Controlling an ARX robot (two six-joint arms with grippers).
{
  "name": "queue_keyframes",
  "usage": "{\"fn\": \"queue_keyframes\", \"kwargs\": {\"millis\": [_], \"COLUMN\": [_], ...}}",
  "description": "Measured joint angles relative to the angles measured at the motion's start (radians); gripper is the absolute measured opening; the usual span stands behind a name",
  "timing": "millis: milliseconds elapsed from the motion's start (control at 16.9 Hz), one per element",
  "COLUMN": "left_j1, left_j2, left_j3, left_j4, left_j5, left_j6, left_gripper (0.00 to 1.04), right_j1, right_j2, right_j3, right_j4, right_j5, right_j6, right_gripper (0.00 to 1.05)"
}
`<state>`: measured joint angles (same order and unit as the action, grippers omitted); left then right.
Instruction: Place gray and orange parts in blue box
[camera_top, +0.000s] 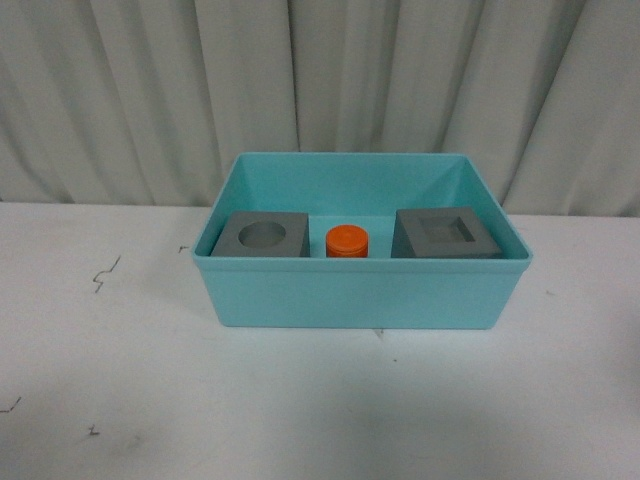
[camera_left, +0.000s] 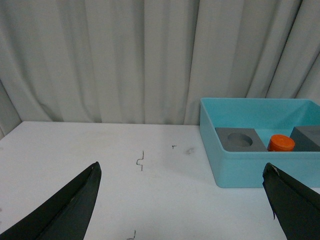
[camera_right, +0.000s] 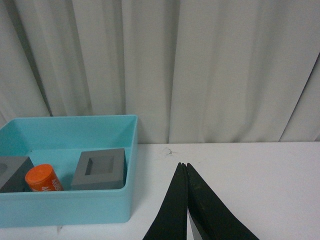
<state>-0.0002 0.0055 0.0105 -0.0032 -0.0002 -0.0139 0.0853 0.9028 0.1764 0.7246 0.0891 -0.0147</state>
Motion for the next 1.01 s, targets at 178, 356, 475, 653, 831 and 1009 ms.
{"fn": "queue_keyframes", "kwargs": {"millis": [178, 356, 475, 653, 831, 1009], "left_j1": [0.000, 0.000, 0.000, 0.000, 0.000, 0.000], "left_j2": [0.000, 0.000, 0.000, 0.000, 0.000, 0.000], "left_j3": [0.000, 0.000, 0.000, 0.000, 0.000, 0.000], "left_j4": [0.000, 0.000, 0.000, 0.000, 0.000, 0.000], "left_j5": [-0.002, 0.000, 0.000, 0.000, 0.000, 0.000], "left_j6": [0.000, 0.000, 0.000, 0.000, 0.000, 0.000], "left_gripper": [0.98, 0.98, 0.98, 0.98, 0.98, 0.98], "right_j1": [-0.091, -0.085, -0.085, -0.085, -0.085, -0.085], "right_j2": [-0.107, -0.220, -0.302, -0.354, -0.484, -0.587], "right_j3": [-0.063, -0.103, -0.127, -0.167, -0.167, -0.167], "right_j4": [-0.058, -0.119, -0.182, -0.201, -0.309, -0.408], "right_j5": [-0.078, -0.086, -0.086, -0.086, -0.086, -0.086], "right_j6": [0.000, 0.000, 0.001, 0.001, 0.001, 0.001], "right_gripper": [0.02, 0.02, 0.02, 0.02, 0.02, 0.02]}}
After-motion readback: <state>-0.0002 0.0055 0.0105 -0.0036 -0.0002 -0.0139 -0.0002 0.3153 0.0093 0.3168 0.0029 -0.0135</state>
